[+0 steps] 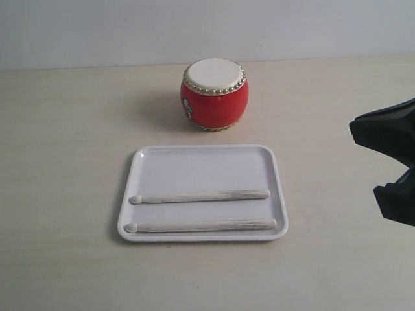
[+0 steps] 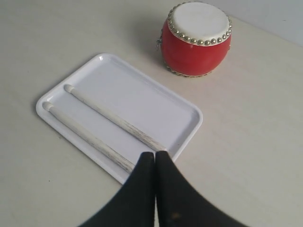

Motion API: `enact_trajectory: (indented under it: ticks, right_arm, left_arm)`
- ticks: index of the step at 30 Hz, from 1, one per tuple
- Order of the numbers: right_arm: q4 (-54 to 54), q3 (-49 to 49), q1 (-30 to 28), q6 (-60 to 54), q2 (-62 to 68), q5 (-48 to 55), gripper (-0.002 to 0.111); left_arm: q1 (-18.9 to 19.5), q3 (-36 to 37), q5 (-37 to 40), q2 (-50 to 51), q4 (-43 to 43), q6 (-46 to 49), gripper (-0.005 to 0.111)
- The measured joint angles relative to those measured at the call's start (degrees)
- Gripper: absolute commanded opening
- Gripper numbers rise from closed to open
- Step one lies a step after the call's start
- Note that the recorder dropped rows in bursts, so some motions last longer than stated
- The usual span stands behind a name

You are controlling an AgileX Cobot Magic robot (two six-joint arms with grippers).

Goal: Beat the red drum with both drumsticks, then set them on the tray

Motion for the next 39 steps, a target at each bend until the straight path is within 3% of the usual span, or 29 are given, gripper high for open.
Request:
enact_trajectory:
  ticks: [2, 7, 10, 12, 18, 28, 33, 39]
  right_arm:
    - [0.1, 0.0, 0.0, 0.0, 0.0, 0.0, 0.0]
    - [0.1, 0.0, 0.0, 0.0, 0.0, 0.0, 0.0]
    - [0.1, 0.0, 0.0, 0.0, 0.0, 0.0, 0.0]
    - [0.1, 0.0, 0.0, 0.0, 0.0, 0.0, 0.0]
    - [0.4, 0.0, 0.0, 0.0, 0.0, 0.0, 0.0]
    - [0.4, 0.0, 0.0, 0.0, 0.0, 0.0, 0.0]
    - [0.4, 0.0, 0.0, 0.0, 0.0, 0.0, 0.0]
    - [0.4, 0.0, 0.0, 0.0, 0.0, 0.0, 0.0]
  left_arm:
    - [0.0, 0.0, 1.5, 0.0, 6.9, -3.0, 0.0]
    - [0.0, 2.1, 8.1, 0.0, 49.8, -32.3, 0.0]
    - [0.0, 6.4, 4.2, 0.0, 69.8, -50.6, 0.0]
    - [0.0, 9.6, 0.4, 0.0, 76.2, -56.5, 0.0]
    - [0.0, 11.1, 0.0, 0.0, 81.8, -60.8, 0.0]
    - [0.0, 11.1, -0.7, 0.0, 78.3, -65.6, 0.0]
    - [0.0, 11.1, 0.0, 0.0, 83.0, -73.4, 0.0]
    - [0.0, 11.1, 0.2, 0.0, 84.8, -75.8, 0.0]
